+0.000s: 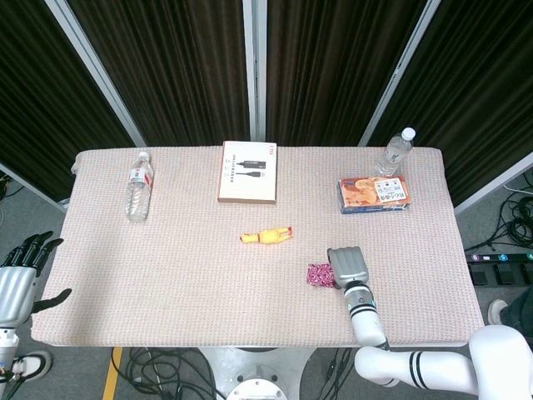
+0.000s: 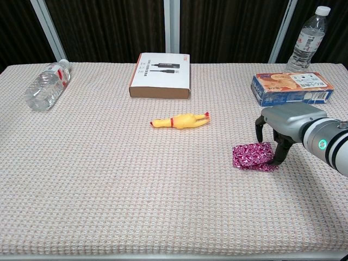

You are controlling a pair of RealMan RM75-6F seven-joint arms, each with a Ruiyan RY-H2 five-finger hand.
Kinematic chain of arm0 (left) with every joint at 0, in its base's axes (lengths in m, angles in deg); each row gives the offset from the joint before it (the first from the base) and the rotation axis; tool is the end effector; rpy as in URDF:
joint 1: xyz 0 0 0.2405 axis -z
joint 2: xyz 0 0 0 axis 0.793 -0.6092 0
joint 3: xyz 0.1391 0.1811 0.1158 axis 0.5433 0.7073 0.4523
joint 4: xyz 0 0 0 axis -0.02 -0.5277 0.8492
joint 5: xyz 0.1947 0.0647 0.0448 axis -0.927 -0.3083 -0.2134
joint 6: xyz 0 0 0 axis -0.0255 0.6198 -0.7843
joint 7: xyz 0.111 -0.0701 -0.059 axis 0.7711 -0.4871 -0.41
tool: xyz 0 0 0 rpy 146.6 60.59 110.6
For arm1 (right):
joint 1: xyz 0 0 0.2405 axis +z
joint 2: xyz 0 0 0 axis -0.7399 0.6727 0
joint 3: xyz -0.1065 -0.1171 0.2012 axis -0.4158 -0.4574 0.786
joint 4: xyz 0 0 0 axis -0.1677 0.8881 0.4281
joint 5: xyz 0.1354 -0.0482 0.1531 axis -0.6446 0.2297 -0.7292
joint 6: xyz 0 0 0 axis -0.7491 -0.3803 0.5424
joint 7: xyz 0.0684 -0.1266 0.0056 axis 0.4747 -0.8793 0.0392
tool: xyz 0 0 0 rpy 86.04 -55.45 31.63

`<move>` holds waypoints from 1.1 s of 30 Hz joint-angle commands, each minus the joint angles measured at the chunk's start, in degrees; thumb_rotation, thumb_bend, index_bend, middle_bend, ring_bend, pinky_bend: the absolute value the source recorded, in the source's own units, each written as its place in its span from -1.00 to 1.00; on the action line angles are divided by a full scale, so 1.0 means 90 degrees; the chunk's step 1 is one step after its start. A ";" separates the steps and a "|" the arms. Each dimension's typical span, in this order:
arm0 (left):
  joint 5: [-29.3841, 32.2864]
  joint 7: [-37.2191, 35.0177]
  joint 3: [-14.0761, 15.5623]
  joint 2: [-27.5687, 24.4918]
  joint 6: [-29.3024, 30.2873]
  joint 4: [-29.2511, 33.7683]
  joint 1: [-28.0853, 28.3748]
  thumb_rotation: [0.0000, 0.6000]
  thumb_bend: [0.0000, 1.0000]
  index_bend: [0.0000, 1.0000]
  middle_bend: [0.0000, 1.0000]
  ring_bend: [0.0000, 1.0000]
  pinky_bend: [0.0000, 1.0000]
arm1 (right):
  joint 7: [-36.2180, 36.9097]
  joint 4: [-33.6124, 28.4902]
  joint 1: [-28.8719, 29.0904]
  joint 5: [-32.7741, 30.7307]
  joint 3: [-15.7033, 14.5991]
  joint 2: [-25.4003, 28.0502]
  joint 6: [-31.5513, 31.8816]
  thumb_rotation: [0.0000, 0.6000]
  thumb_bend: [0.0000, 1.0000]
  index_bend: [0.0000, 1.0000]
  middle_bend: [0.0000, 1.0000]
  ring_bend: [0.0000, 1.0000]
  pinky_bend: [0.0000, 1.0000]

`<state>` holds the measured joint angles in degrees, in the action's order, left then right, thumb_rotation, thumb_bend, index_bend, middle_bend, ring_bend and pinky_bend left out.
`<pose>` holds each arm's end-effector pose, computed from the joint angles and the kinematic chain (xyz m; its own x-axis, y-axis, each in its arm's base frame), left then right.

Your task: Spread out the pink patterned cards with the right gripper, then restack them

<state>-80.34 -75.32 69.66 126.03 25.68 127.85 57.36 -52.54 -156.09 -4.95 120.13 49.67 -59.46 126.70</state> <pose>-0.3064 0.1799 0.1679 0.4282 -0.0308 0.9032 0.9027 -0.0325 -0.4291 -0.1789 -0.2965 -0.0599 0.6164 -0.4392 0.6536 -0.7625 -0.1255 0.6347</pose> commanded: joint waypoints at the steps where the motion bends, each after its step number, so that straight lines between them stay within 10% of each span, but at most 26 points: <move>1: -0.0003 -0.0006 -0.0001 -0.0002 0.0001 -0.0002 0.0000 0.91 -1.00 -0.55 -0.56 -0.73 -0.52 | -0.0026 0.0031 0.0002 -0.0008 0.0007 -0.0051 0.0027 0.95 -0.87 -0.13 1.00 0.72 0.80; 33: -0.0057 -0.0081 0.0006 -0.0041 0.0034 0.0035 -0.0007 0.84 -1.00 -0.55 -0.56 -0.73 -0.52 | -0.0623 -0.0149 -0.0239 -0.0171 0.0256 -0.0664 0.1275 0.94 -0.87 -0.09 1.00 0.73 0.80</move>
<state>-80.85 -76.05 69.71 125.66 25.98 128.16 57.30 -58.11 -157.44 -7.07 118.55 51.92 -65.40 138.15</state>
